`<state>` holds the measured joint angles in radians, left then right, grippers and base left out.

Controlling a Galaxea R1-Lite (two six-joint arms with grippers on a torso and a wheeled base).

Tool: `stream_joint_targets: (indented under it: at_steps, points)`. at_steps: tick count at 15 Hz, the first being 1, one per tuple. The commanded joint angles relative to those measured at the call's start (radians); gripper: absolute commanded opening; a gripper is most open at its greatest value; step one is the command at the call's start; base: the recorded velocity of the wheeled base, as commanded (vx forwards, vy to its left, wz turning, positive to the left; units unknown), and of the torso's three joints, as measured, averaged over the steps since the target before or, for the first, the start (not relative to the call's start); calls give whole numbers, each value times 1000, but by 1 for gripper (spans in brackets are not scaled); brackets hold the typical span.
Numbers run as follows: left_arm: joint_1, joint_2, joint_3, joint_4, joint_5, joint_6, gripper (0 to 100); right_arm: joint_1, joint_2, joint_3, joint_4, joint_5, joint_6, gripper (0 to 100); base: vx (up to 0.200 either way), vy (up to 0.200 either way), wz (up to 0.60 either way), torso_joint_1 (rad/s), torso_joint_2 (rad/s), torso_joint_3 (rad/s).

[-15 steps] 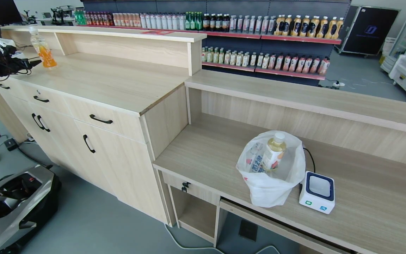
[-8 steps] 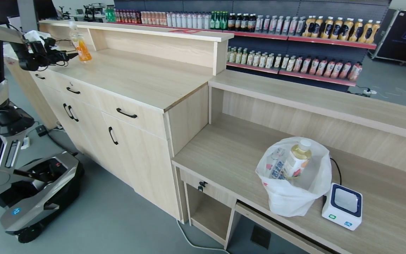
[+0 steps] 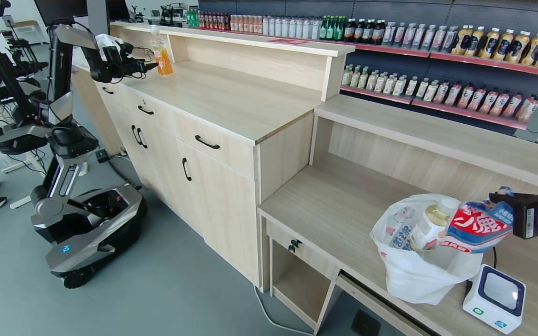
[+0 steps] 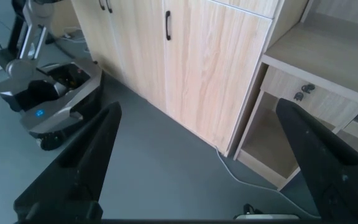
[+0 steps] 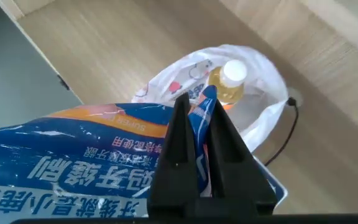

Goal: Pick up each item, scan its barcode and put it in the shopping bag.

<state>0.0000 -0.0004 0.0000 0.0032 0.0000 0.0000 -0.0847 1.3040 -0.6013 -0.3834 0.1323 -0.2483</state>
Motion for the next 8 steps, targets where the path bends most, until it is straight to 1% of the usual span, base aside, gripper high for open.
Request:
stream_joint_targets:
  at_steps: [1,2,3,4,5,6,8]
  points:
    - [0,0,0,0,0,0,100,25,75,35,-3,-2,50,0,0,0,0,0,0,0]
    - [0,0,0,0,0,0,100,14,112,35,-17,-2,159,0,0,0,0,0,0,0]
    - [0,0,0,0,0,0,100,-3,149,40,-65,-5,227,0,0,0,0,0,0,0]
    - [0,0,0,0,0,0,100,-20,184,49,-117,-7,267,0,0,0,0,0,0,0]
    - [0,0,0,0,0,0,100,-47,238,66,-213,-10,316,0,0,0,0,0,0,0]
    - [0,0,0,0,0,0,100,-64,274,83,-272,-13,339,0,0,0,0,0,0,0]
    - [0,0,0,0,0,0,100,-87,343,115,-342,-68,346,0,0,0,0,0,0,0]
